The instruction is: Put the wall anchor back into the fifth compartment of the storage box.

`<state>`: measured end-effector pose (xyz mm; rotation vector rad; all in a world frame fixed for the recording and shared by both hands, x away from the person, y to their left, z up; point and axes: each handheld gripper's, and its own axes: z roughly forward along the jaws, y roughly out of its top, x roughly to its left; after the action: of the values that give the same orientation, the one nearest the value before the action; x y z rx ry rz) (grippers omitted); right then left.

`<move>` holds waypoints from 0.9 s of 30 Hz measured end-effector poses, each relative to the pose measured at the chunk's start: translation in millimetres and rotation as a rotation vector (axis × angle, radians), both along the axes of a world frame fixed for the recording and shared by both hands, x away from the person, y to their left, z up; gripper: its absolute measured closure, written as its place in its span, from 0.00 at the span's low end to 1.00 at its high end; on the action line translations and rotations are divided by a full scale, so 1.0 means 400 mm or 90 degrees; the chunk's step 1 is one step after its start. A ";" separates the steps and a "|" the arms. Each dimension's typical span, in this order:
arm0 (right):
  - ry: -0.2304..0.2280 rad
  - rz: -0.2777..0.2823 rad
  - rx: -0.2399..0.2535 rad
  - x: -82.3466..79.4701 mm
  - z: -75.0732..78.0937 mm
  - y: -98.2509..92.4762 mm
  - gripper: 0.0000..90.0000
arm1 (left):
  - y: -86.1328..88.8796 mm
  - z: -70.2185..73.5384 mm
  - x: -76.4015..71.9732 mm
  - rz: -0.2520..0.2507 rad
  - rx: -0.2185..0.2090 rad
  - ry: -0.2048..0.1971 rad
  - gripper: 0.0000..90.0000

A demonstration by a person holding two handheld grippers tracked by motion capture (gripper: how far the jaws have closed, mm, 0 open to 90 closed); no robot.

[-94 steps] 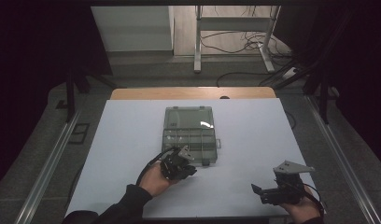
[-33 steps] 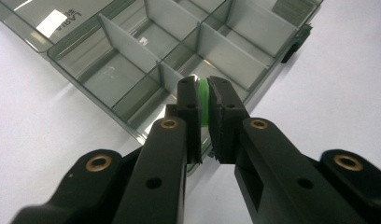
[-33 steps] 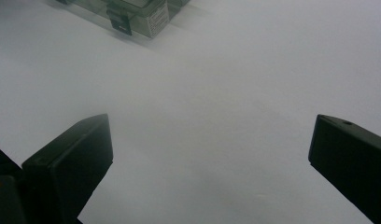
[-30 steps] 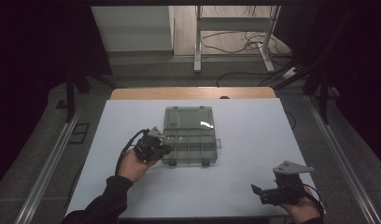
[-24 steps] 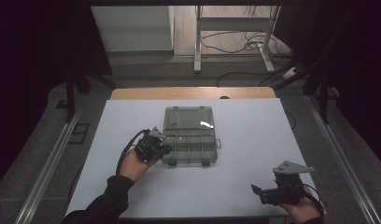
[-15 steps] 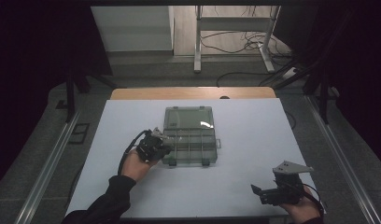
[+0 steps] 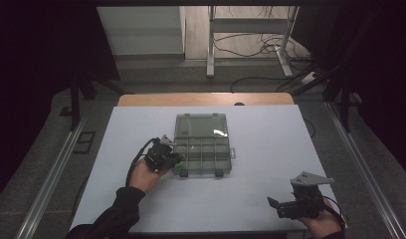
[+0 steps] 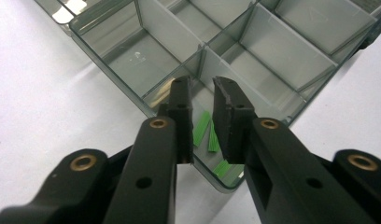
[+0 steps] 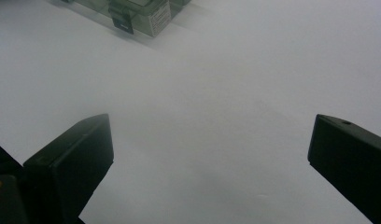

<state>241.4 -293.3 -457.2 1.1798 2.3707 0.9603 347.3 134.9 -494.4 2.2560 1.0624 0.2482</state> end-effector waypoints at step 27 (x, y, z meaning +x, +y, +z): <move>-0.012 -0.004 0.009 -0.003 0.002 -0.004 0.01 | 0.054 0.064 -0.056 0.001 -0.049 -0.019 0.35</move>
<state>240.1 -294.7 -456.2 1.1772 2.3487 0.9828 324.9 156.4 -469.0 2.1761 1.0408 0.2365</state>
